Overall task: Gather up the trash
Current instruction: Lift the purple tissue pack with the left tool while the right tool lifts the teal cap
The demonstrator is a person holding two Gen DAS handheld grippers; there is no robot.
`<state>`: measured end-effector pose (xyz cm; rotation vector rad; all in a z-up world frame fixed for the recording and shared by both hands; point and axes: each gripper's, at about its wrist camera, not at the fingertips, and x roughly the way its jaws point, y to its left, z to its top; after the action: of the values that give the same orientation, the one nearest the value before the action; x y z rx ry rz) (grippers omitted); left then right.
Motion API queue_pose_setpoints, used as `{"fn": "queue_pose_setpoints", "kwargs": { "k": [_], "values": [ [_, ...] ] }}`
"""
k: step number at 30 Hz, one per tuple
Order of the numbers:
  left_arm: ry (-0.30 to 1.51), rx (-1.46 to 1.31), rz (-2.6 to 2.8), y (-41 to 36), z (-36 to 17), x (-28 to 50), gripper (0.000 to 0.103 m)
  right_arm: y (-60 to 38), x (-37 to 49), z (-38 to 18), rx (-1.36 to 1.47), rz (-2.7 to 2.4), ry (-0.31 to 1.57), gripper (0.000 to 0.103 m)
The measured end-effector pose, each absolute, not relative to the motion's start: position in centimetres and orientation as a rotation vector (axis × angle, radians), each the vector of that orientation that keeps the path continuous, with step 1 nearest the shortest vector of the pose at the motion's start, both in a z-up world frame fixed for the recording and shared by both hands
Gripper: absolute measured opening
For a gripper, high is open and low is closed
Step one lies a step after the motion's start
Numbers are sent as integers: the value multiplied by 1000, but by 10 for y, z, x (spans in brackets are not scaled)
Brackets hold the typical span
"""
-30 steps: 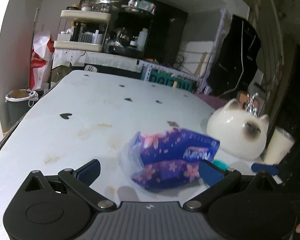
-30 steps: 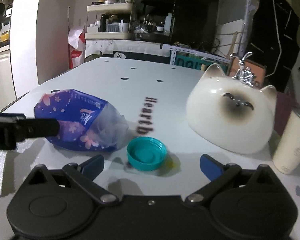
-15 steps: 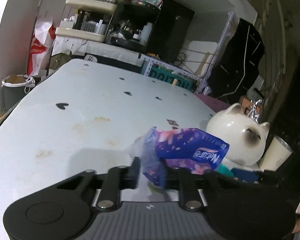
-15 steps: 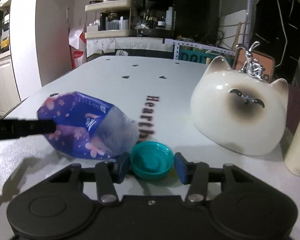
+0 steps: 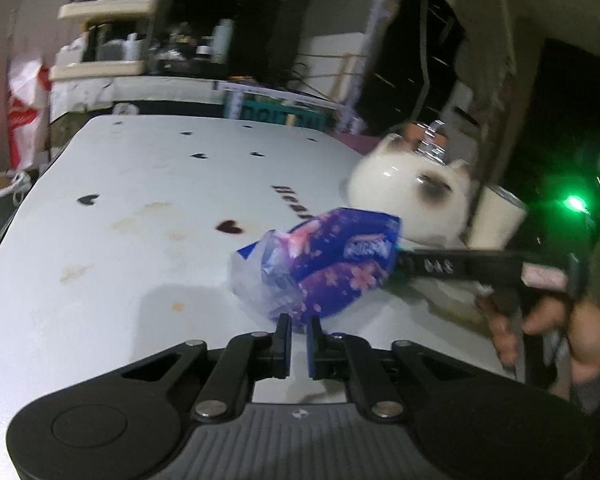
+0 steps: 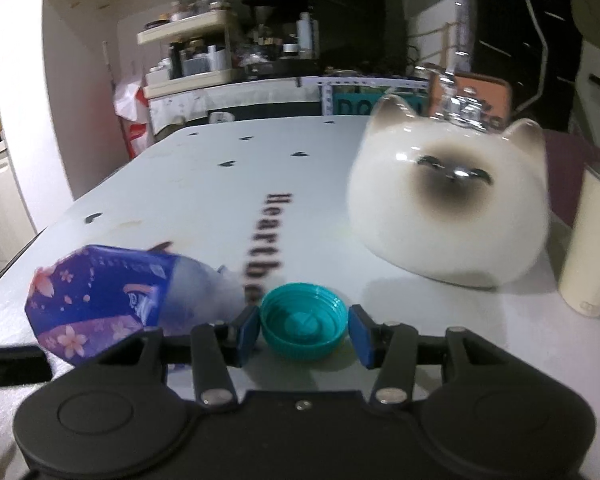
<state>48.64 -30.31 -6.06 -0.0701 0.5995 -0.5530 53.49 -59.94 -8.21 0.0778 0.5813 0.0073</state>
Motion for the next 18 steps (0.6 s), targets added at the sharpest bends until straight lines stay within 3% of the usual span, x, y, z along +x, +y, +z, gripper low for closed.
{"fn": "queue_pose_setpoints", "kwargs": {
  "k": [1, 3, 6, 12, 18],
  "values": [
    [596, -39, -552, -304, -60, 482, 25, -602, 535, -82, 87, 5, 580, 49],
    [560, 12, -538, -304, -58, 475, 50, -605, 535, -83, 101, 3, 578, 49],
    [474, 103, -522, -305, -50, 466, 66, -606, 535, -84, 101, 4, 578, 49],
    [357, 520, -600, -340, -33, 469, 85, -606, 534, -84, 64, -6, 585, 49],
    [434, 802, -687, -379, -36, 497, 89, -610, 530, -78, 38, -23, 614, 49]
  ]
}}
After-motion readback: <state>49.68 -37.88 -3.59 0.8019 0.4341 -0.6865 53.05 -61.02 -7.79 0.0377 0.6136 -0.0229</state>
